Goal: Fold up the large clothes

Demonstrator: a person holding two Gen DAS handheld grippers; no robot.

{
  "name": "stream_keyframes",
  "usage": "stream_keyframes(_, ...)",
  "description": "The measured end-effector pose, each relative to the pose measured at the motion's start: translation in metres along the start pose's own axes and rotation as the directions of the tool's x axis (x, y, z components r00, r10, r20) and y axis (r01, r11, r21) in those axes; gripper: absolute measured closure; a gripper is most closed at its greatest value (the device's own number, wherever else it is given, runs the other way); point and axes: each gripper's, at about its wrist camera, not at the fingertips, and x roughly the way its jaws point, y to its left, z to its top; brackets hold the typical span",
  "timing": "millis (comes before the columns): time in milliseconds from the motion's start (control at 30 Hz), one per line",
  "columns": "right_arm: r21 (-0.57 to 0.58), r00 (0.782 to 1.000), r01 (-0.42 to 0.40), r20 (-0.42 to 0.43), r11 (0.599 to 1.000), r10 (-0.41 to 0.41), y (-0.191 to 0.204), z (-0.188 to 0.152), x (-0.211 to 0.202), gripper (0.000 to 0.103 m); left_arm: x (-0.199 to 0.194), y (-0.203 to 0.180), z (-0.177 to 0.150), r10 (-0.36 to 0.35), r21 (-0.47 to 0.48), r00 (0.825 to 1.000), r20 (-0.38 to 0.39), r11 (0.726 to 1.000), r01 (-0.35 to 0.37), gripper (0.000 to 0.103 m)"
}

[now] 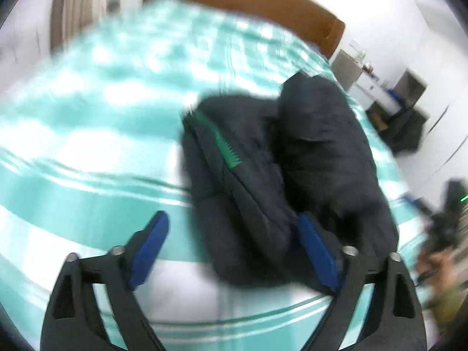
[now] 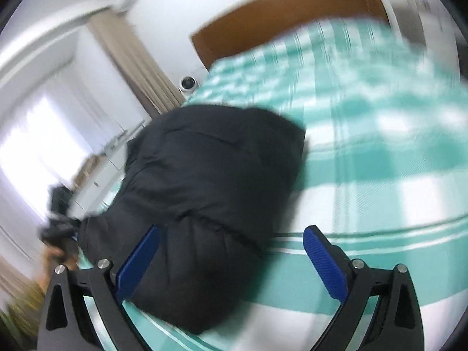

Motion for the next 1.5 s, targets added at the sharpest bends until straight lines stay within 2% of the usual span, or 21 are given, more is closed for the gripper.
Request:
stream_keyframes(33, -0.033, 1.0, 0.019, 0.011, 0.999, -0.018, 0.003, 0.0, -0.01, 0.003, -0.022, -0.017, -0.006, 0.053, 0.048, 0.997, 0.062, 0.997, -0.056, 0.003)
stream_keyframes(67, -0.082, 0.998, 0.052, 0.037, 0.995, -0.049, 0.019, -0.006, -0.027, 0.003, -0.041, -0.038, -0.012, 0.106, 0.078, 0.985, 0.133, 0.99, -0.117, 0.001)
stream_keyframes(133, -0.099, 0.993, 0.097, 0.07, 0.99, -0.09, 0.027, -0.019, -0.054, 0.003, -0.072, -0.062, -0.025, 0.186, 0.081, 0.945, 0.271, 0.973, -0.215, 0.0)
stream_keyframes(200, -0.101, 0.992, 0.123, 0.049, 0.987, -0.118, 0.027, -0.029, -0.073, 0.003, -0.096, -0.089, -0.041, 0.258, 0.033, 0.884, 0.391, 0.955, -0.294, 0.0)
stream_keyframes(233, -0.111, 0.987, 0.159, 0.027, 0.981, -0.157, 0.034, -0.04, -0.08, 0.003, -0.105, -0.095, -0.046, 0.28, 0.012, 0.872, 0.402, 0.95, -0.311, 0.0)
stream_keyframes(267, -0.123, 0.981, 0.194, 0.015, 0.973, -0.193, 0.039, -0.051, -0.092, 0.003, -0.108, -0.101, -0.056, 0.288, 0.004, 0.872, 0.395, 0.949, -0.315, 0.0)
stream_keyframes(300, -0.143, 0.969, 0.245, 0.004, 0.959, -0.247, 0.046, -0.06, -0.1, 0.003, -0.105, -0.11, -0.055, 0.284, 0.012, 0.884, 0.372, 0.95, -0.311, 0.0)
stream_keyframes(367, -0.163, 0.957, 0.29, 0.015, 0.943, -0.291, 0.058, -0.073, -0.115, 0.003, -0.1, -0.128, -0.068, 0.3, 0.039, 0.905, 0.301, 0.945, -0.326, 0.0)
stream_keyframes(400, -0.168, 0.951, 0.307, 0.026, 0.937, -0.307, 0.067, -0.08, -0.125, 0.003, -0.095, -0.136, -0.073, 0.315, 0.039, 0.902, 0.295, 0.94, -0.34, 0.0)
stream_keyframes(433, -0.171, 0.945, 0.327, 0.031, 0.929, -0.327, 0.072, -0.084, -0.131, 0.003, -0.099, -0.144, -0.084, 0.334, 0.034, 0.892, 0.304, 0.932, -0.361, 0.0)
stream_keyframes(467, -0.181, 0.929, 0.368, 0.046, 0.912, -0.366, 0.082, -0.092, -0.141, 0.003, -0.103, -0.15, -0.094, 0.355, 0.031, 0.883, 0.308, 0.924, -0.382, 0.0)
stream_keyframes(500, -0.187, 0.922, 0.388, 0.053, 0.903, -0.385, 0.087, -0.097, -0.147, 0.003, -0.099, -0.16, -0.094, 0.365, 0.032, 0.881, 0.301, 0.92, -0.392, 0.0)
stream_keyframes(567, -0.199, 0.903, 0.428, 0.05, 0.882, -0.427, 0.096, -0.108, -0.153, 0.003, -0.099, -0.168, -0.101, 0.353, 0.047, 0.896, 0.271, 0.925, -0.378, 0.0)
stream_keyframes(667, -0.183, 0.891, 0.449, 0.013, 0.875, -0.454, 0.105, -0.119, -0.162, 0.003, -0.108, -0.18, -0.116, 0.316, 0.044, 0.925, 0.212, 0.942, -0.332, 0.0)
stream_keyframes(767, -0.194, 0.882, 0.463, 0.007, 0.865, -0.471, 0.114, -0.125, -0.165, 0.003, -0.112, -0.189, -0.125, 0.307, 0.053, 0.934, 0.184, 0.945, -0.321, 0.0)
stream_keyframes(967, -0.221, 0.884, 0.458, 0.008, 0.861, -0.468, 0.133, -0.131, -0.176, 0.003, -0.115, -0.199, -0.135, 0.326, 0.074, 0.931, 0.167, 0.937, -0.341, 0.0)
stream_keyframes(1133, -0.234, 0.894, 0.441, 0.022, 0.867, -0.448, 0.147, -0.127, -0.187, 0.003, -0.122, -0.199, -0.137, 0.325, 0.062, 0.933, 0.154, 0.939, -0.338, 0.0)
stream_keyframes(1300, -0.244, 0.886, 0.457, 0.038, 0.855, -0.463, 0.155, -0.121, -0.194, 0.003, -0.136, -0.201, -0.137, 0.335, 0.056, 0.926, 0.177, 0.935, -0.349, 0.0)
stream_keyframes(1500, -0.231, 0.894, 0.442, 0.033, 0.867, -0.447, 0.157, -0.116, -0.197, 0.003, -0.149, -0.197, -0.135, 0.345, 0.033, 0.916, 0.206, 0.933, -0.359, 0.0)
